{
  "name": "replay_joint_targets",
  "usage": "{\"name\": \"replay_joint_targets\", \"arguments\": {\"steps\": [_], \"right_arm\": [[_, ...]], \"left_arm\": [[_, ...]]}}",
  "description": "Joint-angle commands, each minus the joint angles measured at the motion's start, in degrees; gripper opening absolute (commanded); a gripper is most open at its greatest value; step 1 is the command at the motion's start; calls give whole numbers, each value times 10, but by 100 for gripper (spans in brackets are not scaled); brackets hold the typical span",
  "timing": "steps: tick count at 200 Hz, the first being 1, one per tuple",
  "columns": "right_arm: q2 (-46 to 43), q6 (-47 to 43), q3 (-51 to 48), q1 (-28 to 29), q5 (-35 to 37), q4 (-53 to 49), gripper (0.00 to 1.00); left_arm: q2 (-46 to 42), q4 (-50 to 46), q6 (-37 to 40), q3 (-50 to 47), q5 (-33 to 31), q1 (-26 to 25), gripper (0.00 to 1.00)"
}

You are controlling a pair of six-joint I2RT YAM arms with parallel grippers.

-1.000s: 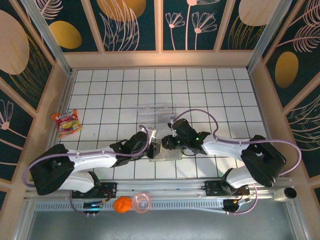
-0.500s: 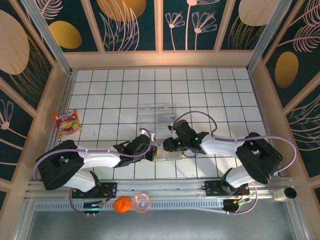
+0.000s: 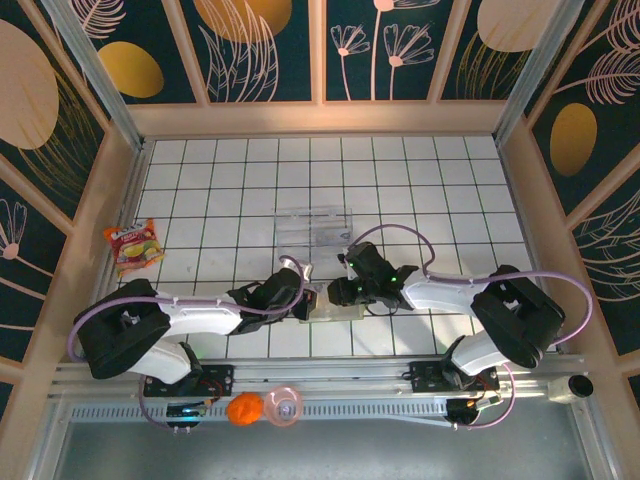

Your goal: Take the credit cards out of the card holder

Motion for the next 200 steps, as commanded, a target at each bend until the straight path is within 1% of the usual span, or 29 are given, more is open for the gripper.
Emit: {"name": "replay_joint_targets", "arguments": {"steps": [1,39,83,116,127,140,151,170,200], "right_arm": [[-7,0,-5,-3,-12,6,28],[-3,3,-10,-2,-20,14,28],[9,6,-12,-3,-36,32,28],[26,11,-10,-3,-41,45,25],[28,16,-12,-3,-37,47,20],[26,18,-16,-3,-37,52,19],[29,19,-17,-3,-41,54,21],[29,29,-20,-4,-22,45,27],[13,37,-34,-11,-17,46,28]], "left_arm": [[20,9,4,2,-13,0,0],[49,17,-14,-12,-19,0,0],[61,46,-31,-31,10,0,0],[65,52,-30,-31,21,0,0],[65,51,-31,-30,22,0,0],[64,53,-29,-29,24,0,0],[64,51,-29,-28,23,1,0],[61,47,-29,-27,19,1,0],[51,41,-31,-32,12,0,0]]}}
